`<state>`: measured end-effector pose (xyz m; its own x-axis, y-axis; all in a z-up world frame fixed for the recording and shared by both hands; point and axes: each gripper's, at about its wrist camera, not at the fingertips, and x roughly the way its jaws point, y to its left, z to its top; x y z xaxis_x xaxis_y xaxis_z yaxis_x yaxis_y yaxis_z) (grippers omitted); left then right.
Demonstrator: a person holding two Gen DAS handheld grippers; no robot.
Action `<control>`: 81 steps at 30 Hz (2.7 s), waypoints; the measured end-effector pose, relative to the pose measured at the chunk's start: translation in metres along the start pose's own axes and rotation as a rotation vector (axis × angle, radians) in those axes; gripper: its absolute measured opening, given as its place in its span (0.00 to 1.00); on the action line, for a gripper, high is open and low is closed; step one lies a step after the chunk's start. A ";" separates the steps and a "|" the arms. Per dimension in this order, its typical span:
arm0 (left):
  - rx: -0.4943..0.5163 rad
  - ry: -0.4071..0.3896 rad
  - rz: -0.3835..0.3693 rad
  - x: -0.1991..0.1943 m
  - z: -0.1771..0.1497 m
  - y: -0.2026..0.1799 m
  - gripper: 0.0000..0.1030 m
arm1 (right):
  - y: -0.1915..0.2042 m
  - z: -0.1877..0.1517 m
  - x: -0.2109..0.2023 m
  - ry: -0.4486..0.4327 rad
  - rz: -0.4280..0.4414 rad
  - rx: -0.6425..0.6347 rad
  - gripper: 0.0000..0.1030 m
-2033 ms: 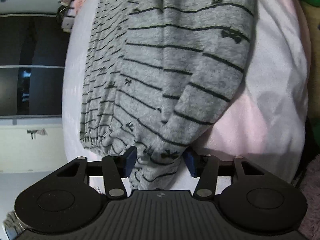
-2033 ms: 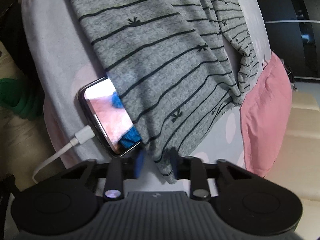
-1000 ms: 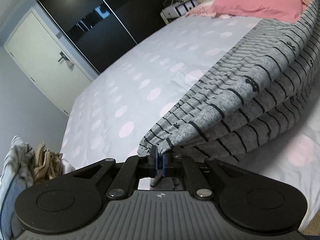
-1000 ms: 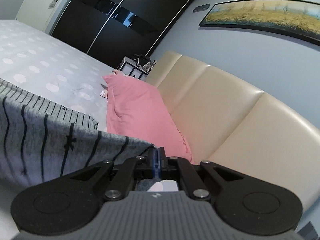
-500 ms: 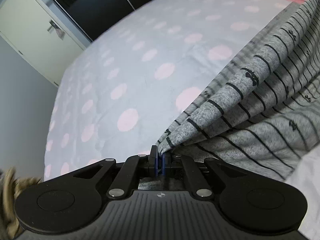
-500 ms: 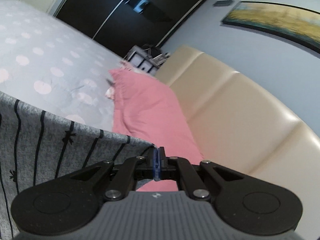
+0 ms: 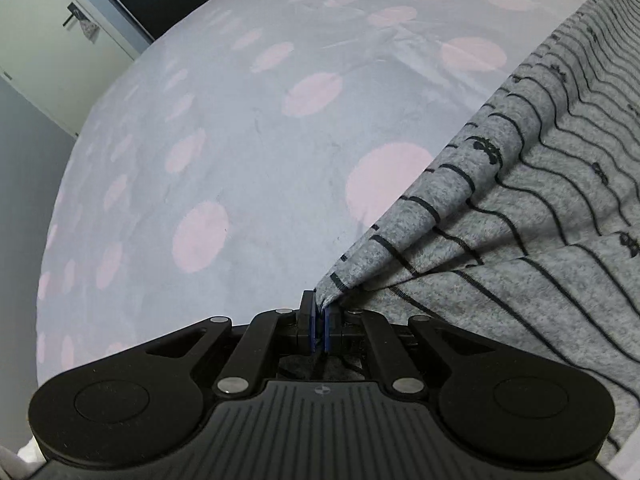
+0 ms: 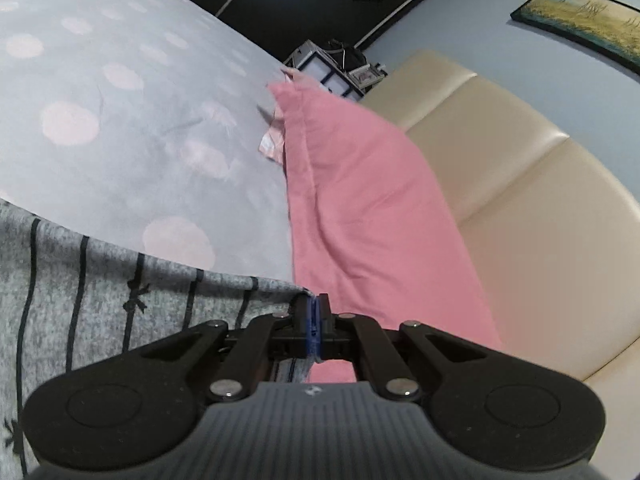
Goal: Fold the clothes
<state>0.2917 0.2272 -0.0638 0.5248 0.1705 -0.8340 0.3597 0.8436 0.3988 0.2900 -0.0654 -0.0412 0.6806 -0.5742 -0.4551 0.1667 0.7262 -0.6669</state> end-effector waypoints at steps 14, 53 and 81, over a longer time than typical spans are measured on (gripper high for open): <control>-0.094 -0.043 0.140 -0.066 -0.026 0.003 0.48 | -0.029 -0.012 -0.029 0.025 0.137 0.134 0.44; -0.454 -0.021 0.067 -0.202 -0.048 -0.062 0.51 | -0.146 -0.167 -0.076 0.113 0.566 0.965 0.04; -0.430 -0.016 0.068 -0.204 -0.050 -0.064 0.51 | -0.160 -0.228 -0.034 0.384 0.365 1.058 0.26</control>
<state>0.1227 0.1637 0.0614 0.5491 0.2278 -0.8041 -0.0281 0.9666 0.2546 0.0775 -0.2480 -0.0537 0.5813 -0.2127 -0.7854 0.6378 0.7185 0.2774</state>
